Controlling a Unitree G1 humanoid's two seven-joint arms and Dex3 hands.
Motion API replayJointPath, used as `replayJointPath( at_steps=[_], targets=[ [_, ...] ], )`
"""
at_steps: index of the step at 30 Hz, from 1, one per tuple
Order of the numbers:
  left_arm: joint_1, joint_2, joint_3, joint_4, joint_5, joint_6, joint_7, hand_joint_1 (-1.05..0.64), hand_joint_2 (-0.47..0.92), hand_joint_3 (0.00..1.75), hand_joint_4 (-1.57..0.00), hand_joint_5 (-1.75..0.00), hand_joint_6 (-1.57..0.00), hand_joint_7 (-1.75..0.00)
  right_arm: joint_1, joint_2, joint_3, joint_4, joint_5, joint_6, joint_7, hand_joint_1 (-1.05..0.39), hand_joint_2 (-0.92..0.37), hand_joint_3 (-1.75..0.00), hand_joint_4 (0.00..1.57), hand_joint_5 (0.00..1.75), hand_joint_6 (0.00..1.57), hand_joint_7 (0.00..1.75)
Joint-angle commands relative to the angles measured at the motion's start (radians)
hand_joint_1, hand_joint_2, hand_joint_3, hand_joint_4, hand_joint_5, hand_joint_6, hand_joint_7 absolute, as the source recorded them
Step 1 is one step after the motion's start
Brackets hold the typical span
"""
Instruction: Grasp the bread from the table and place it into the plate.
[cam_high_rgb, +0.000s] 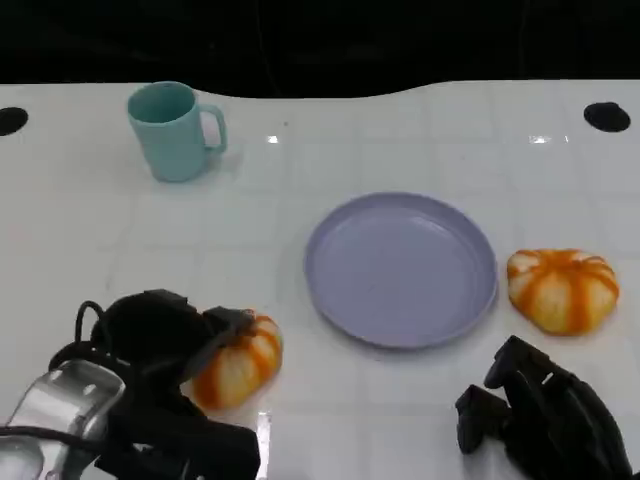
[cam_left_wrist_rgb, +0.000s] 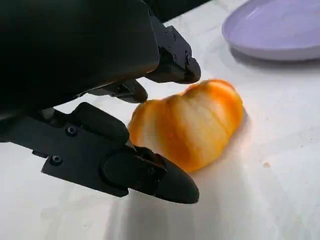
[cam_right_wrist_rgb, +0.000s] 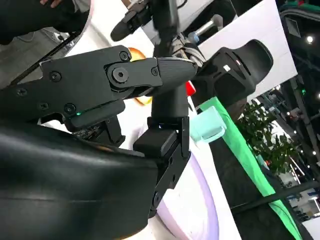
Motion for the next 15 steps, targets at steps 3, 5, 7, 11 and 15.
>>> replayJointPath(
  at_steps=[3,5,7,11,15],
  targets=[
    [-0.067,-0.001,-0.073,0.177,-0.033,-0.015,0.098,-0.62,0.92,0.05,-0.46,-0.18,-0.37,-0.03,0.018,-0.01,0.0,-0.022,0.007,0.012,-0.005,-0.55,-0.92,-0.24,0.77,1.66,0.69,1.39],
    [-0.087,-0.001,-0.088,0.24,-0.054,-0.042,0.157,-0.51,0.92,0.1,-0.57,-0.21,-0.43,-0.04,0.018,-0.009,0.0,-0.02,0.005,0.006,-0.004,-0.55,-0.92,-0.24,0.77,1.66,0.69,1.39],
    [-0.111,0.0,-0.103,0.33,-0.071,-0.102,0.275,-0.4,0.92,0.15,-0.65,-0.52,-0.56,-0.03,0.017,-0.01,0.0,-0.015,0.002,-0.003,-0.001,-0.56,-0.92,-0.24,0.78,1.67,0.69,1.38],
    [-0.162,-0.017,-0.13,0.524,-0.094,-0.205,0.519,-0.28,0.9,0.52,-0.81,-1.12,-1.05,-0.11,0.014,-0.012,0.0,-0.01,0.002,-0.003,0.004,-0.56,-0.92,-0.25,0.78,1.67,0.69,1.38],
    [-0.213,-0.036,-0.166,0.7,-0.097,-0.293,0.755,-0.25,0.65,1.07,-0.83,-1.71,-0.78,-1.51,0.013,-0.012,-0.002,-0.009,0.003,0.002,0.002,-0.55,-0.92,-0.24,0.78,1.68,0.7,1.38]
  ],
)
